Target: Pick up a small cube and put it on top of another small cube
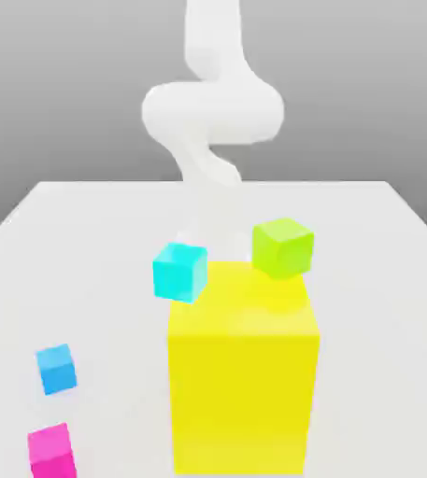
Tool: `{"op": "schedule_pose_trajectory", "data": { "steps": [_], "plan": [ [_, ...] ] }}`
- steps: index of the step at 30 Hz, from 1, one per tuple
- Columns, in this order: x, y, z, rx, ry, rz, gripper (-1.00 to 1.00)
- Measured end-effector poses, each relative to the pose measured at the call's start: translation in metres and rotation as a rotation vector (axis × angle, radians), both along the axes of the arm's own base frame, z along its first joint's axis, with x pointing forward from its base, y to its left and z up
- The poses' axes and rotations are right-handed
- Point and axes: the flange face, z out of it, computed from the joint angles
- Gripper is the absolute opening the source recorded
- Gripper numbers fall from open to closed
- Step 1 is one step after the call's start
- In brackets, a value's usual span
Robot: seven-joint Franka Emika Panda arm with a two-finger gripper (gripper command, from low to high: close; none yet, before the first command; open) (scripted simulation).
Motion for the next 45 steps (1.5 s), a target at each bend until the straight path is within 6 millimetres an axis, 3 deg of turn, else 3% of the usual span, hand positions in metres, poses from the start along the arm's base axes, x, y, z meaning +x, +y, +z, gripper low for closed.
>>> {"op": "schedule_pose_trajectory", "data": {
  "steps": [5, 10, 15, 19, 22, 28, 29, 36, 42, 43, 45],
  "plan": [
    [0.046, -0.060, -0.108, 0.075, 0.157, -0.212, 0.00],
    [0.054, -0.121, -0.218, 0.158, 0.301, -0.422, 0.00],
    [0.028, -0.173, -0.327, 0.250, 0.439, -0.635, 0.00],
    [-0.016, -0.208, -0.408, 0.336, 0.544, -0.821, 0.00],
    [-0.048, -0.216, -0.461, 0.390, 0.615, -0.927, 0.00],
    [-0.055, -0.215, -0.528, 0.400, 0.633, -0.949, 0.00],
    [-0.055, -0.215, -0.534, 0.400, 0.634, -0.949, -1.00],
    [-0.055, -0.215, -0.533, 0.400, 0.632, -0.949, -1.00],
    [-0.054, -0.215, -0.477, 0.401, 0.630, -0.948, -1.00],
    [-0.044, -0.215, -0.464, 0.400, 0.614, -0.930, -1.00],
    [-0.016, -0.193, -0.435, 0.379, 0.603, -0.834, -1.00]
  ]
}}
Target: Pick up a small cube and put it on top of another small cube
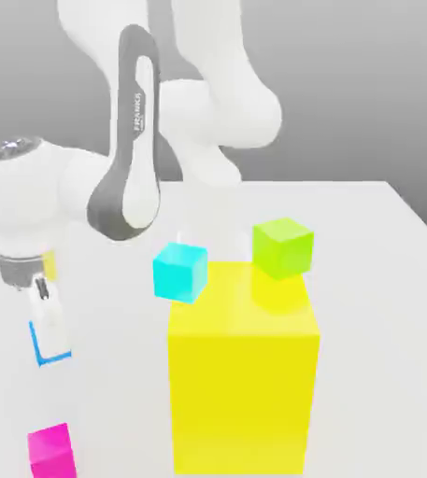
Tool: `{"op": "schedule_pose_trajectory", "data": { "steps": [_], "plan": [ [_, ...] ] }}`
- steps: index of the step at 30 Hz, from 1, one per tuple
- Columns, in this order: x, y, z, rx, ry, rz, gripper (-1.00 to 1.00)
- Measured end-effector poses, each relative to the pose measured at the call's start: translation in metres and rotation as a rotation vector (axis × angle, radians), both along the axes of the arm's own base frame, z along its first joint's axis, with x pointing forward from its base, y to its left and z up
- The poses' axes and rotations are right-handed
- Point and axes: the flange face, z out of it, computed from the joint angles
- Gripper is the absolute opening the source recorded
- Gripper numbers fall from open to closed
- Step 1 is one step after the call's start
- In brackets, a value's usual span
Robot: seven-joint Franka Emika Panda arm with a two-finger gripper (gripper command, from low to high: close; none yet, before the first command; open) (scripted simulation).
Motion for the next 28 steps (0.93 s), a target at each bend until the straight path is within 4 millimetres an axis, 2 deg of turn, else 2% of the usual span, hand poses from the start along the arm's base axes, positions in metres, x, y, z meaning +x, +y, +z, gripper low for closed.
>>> {"op": "schedule_pose_trajectory", "data": {
  "steps": [4, 8, 11, 13, 14, 16, 19, 21, 24, 25, 28],
  "plan": [
    [0.045, 0.052, 0.065, 0.011, -0.053, 0.197, -1.00],
    [0.071, 0.114, 0.135, 0.037, -0.113, 0.398, -1.00],
    [0.077, 0.172, 0.188, 0.065, -0.161, 0.573, -1.00],
    [0.072, 0.213, 0.224, 0.087, -0.193, 0.696, -1.00],
    [0.065, 0.231, 0.236, 0.090, -0.189, 0.755, -1.00],
    [0.043, 0.263, 0.247, 0.078, -0.141, 0.864, -1.00],
    [0.004, 0.300, 0.254, 0.031, -0.039, 1.007, -1.00],
    [-0.008, 0.303, 0.236, -0.005, 0.022, 1.029, -1.00],
    [-0.011, 0.304, 0.195, -0.015, 0.040, 1.035, -1.00],
    [-0.012, 0.304, 0.184, -0.016, 0.041, 1.036, 1.00],
    [-0.012, 0.304, 0.184, -0.016, 0.041, 1.036, 1.00]
  ]
}}
